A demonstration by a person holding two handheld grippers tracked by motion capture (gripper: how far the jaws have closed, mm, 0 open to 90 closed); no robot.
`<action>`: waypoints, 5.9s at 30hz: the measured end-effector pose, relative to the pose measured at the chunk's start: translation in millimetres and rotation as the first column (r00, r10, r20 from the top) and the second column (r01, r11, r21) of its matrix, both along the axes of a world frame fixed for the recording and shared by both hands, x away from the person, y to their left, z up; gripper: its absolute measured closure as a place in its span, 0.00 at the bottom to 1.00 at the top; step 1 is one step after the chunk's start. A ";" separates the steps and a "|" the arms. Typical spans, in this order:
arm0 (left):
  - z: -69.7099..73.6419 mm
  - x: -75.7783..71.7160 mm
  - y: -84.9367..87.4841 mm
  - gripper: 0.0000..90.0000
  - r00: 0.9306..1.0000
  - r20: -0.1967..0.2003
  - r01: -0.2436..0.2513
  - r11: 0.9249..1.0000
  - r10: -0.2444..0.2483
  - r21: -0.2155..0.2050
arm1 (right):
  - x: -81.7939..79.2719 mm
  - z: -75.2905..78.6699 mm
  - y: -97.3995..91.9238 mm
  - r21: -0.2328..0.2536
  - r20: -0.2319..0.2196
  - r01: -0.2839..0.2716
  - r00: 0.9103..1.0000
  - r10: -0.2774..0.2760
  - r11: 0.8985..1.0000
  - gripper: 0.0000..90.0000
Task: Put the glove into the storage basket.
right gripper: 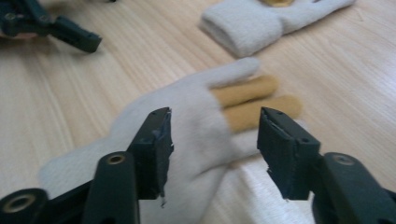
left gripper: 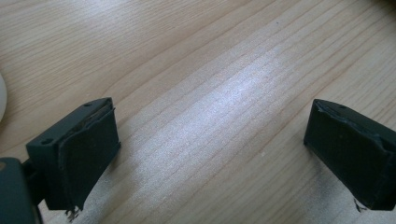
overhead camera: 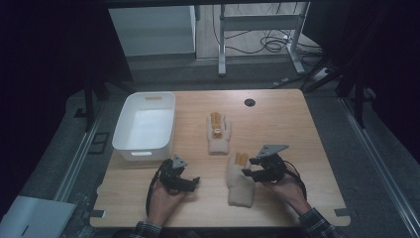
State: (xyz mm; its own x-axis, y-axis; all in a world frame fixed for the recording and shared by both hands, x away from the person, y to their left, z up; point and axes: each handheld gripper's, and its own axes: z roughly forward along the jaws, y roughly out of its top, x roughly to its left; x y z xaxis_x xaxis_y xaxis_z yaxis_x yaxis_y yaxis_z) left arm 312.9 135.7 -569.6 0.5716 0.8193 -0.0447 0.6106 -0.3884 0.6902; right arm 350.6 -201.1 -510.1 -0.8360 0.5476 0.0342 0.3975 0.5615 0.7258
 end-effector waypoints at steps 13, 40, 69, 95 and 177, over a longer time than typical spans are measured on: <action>0.0 0.0 0.0 0.03 1.000 0.000 0.000 1.000 0.000 0.001 | 38.5 -3.9 13.4 0.019 0.002 0.036 0.999 -0.036 0.999 0.57; 0.0 0.1 0.1 0.03 1.000 0.001 0.002 1.000 -0.002 0.001 | 122.0 -12.1 76.6 0.012 0.021 0.035 0.999 -0.036 0.999 0.51; -0.1 -0.2 0.0 0.03 1.000 0.001 0.004 1.000 -0.004 -0.001 | 152.9 -39.0 116.4 -0.035 0.007 0.073 0.997 -0.073 0.997 0.67; -0.1 0.0 0.2 0.03 1.000 0.002 0.005 1.000 -0.005 0.002 | 138.7 12.2 91.4 0.016 0.019 0.054 0.998 -0.055 0.998 0.67; 0.0 -0.6 -0.3 0.04 1.000 0.000 -0.004 1.000 0.004 0.001 | -25.0 12.2 -22.2 -0.003 -0.005 0.066 0.998 -0.066 0.998 0.70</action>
State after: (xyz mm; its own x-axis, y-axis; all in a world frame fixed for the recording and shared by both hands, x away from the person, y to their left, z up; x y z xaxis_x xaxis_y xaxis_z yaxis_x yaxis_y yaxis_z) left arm 312.3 135.5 -569.6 0.5681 0.8218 -0.0438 0.6122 -0.3865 0.6898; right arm 325.7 -223.3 -498.0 -0.7979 0.6016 0.0372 0.4376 0.5357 0.7222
